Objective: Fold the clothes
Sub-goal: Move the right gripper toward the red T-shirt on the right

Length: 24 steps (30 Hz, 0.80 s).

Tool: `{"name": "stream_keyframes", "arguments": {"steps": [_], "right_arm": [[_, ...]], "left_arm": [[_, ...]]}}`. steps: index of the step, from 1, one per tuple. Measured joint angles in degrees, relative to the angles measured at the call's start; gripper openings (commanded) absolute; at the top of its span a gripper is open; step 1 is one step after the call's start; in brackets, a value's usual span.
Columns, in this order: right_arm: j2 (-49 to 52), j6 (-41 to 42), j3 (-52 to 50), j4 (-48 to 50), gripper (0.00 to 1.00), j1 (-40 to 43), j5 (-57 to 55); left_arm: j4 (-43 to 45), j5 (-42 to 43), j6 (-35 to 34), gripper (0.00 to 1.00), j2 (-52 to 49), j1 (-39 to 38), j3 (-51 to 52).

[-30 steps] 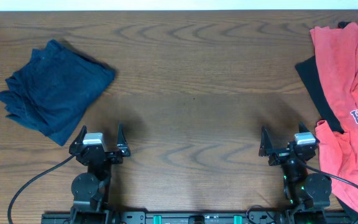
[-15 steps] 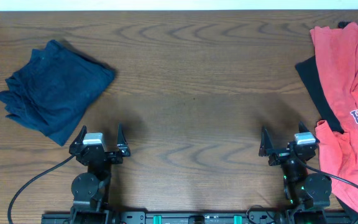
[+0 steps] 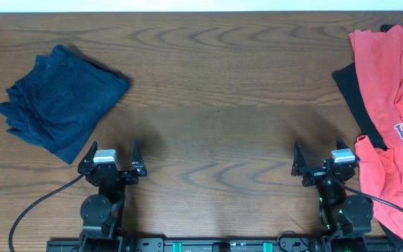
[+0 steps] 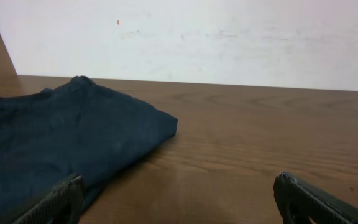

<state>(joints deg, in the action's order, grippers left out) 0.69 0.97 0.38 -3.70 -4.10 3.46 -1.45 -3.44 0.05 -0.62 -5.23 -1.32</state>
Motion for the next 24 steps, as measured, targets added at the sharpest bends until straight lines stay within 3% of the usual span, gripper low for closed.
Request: {"name": "stream_keyframes", "arguments": {"steps": [24], "right_arm": [[0.0, 0.7, 0.0, 0.02, 0.99, 0.0, 0.63]], "left_arm": [[-0.02, 0.04, -0.24, 0.98, 0.0, 0.0, 0.0]]}}
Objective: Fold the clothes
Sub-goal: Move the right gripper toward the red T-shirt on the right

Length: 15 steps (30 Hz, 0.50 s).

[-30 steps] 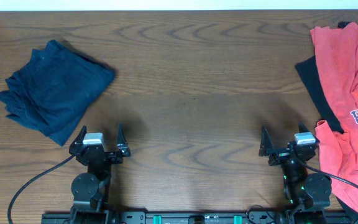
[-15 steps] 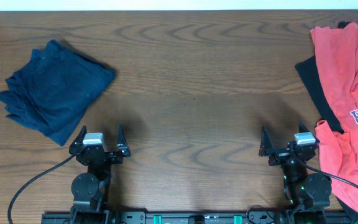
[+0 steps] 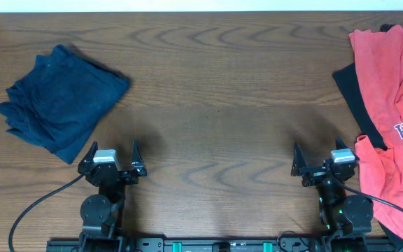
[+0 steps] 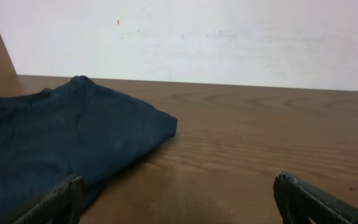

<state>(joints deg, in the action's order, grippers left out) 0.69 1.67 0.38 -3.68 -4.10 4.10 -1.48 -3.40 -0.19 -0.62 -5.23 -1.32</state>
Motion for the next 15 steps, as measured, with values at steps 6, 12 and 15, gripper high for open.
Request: {"name": "stream_keyframes", "arguments": {"steps": [6, 12, 15], "right_arm": [[0.39, 2.43, 1.01, -2.97, 0.99, 0.0, -0.48], [5.42, 3.1, 9.4, -15.89, 0.99, 0.0, -2.62], [11.39, 3.58, 16.44, -21.9, 0.99, 0.0, -4.31]], "left_arm": [[-6.23, 1.44, -1.73, 0.98, -0.13, 0.0, -2.47], [-22.08, 1.66, -4.02, 0.98, -5.81, 0.0, -10.01], [-26.82, 1.7, -6.32, 0.98, -11.76, 0.0, -17.51]]}}
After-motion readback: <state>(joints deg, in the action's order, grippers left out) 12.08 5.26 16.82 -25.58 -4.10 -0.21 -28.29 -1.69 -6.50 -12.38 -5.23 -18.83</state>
